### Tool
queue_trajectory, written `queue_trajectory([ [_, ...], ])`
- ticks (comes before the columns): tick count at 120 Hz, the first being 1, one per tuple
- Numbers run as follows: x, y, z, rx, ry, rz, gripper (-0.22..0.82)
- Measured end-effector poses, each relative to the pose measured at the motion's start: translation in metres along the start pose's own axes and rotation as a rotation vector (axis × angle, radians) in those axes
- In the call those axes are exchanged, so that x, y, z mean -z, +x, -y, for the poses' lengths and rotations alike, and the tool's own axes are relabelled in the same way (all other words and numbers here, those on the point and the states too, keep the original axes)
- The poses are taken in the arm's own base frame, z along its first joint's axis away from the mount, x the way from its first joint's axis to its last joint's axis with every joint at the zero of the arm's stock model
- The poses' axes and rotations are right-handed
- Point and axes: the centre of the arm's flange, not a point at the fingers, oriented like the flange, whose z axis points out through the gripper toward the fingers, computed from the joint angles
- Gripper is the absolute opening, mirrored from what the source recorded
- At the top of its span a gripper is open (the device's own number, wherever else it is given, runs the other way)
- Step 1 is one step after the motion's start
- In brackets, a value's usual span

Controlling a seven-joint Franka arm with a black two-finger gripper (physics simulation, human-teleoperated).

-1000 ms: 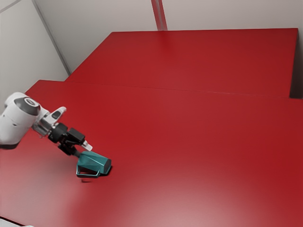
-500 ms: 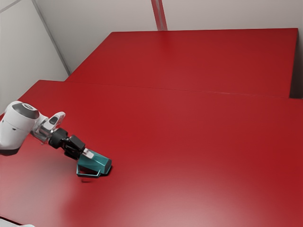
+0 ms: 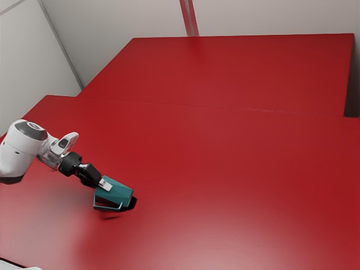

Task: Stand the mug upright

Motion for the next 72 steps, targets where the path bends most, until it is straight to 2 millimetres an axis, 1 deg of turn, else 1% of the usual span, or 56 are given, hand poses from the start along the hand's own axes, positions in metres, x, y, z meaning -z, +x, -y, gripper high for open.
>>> queue_trajectory([
  [24,0.001,0.003,-0.006,-0.031,0.013,0.001,-0.17],
  [36,0.002,0.008,-0.016,-0.061,0.034,0.008,-0.17],
  [47,0.007,0.014,-0.031,-0.102,0.087,0.006,-0.18],
  [59,0.014,0.021,-0.051,-0.157,0.187,0.014,-0.18],
  [65,0.008,0.029,-0.064,-0.193,0.235,0.034,-0.18],
  [72,-0.008,0.039,-0.085,-0.245,0.288,0.067,-0.18],
])
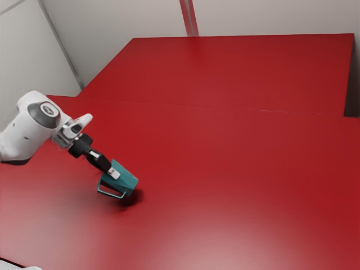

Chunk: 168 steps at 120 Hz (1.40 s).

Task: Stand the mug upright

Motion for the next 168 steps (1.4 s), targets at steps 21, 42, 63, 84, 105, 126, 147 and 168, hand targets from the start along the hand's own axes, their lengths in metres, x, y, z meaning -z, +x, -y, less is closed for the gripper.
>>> queue_trajectory([
  [21,-0.023,0.034,-0.047,-0.129,0.202,0.113,-0.18],
  [42,-0.045,0.057,-0.082,-0.214,0.411,0.227,-0.18],
  [63,-0.056,0.068,-0.098,-0.207,0.530,0.246,-0.18],
  [84,-0.069,0.066,-0.099,-0.162,0.594,0.223,-0.18],
  [105,-0.079,0.064,-0.095,-0.110,0.624,0.179,-0.18],
  [126,-0.083,0.066,-0.097,-0.076,0.643,0.152,-0.18],
  [147,-0.084,0.066,-0.098,-0.045,0.658,0.181,-0.18],
  [168,-0.090,0.062,-0.095,-0.006,0.657,0.222,-0.18],
])
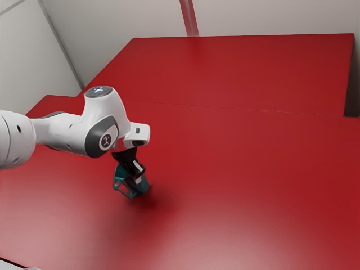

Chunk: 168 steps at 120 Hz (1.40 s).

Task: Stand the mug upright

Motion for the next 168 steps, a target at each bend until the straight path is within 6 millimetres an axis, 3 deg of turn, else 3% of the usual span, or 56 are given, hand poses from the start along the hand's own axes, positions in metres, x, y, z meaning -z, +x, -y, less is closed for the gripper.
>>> queue_trajectory([
  [28,-0.006,-0.001,-0.001,0.038,-0.008,0.022,-0.17],
  [59,-0.007,-0.001,-0.007,0.051,-0.019,0.028,0.32],
  [91,0.004,0.004,-0.013,0.048,-0.003,0.017,0.52],
  [124,0.055,0.018,-0.015,0.047,0.041,-0.015,0.58],
  [140,0.097,0.031,-0.011,0.061,0.043,-0.040,0.59],
  [157,0.162,0.049,-0.006,0.073,0.035,-0.078,0.60],
  [168,0.185,0.055,0.001,0.085,0.017,-0.084,0.60],
])
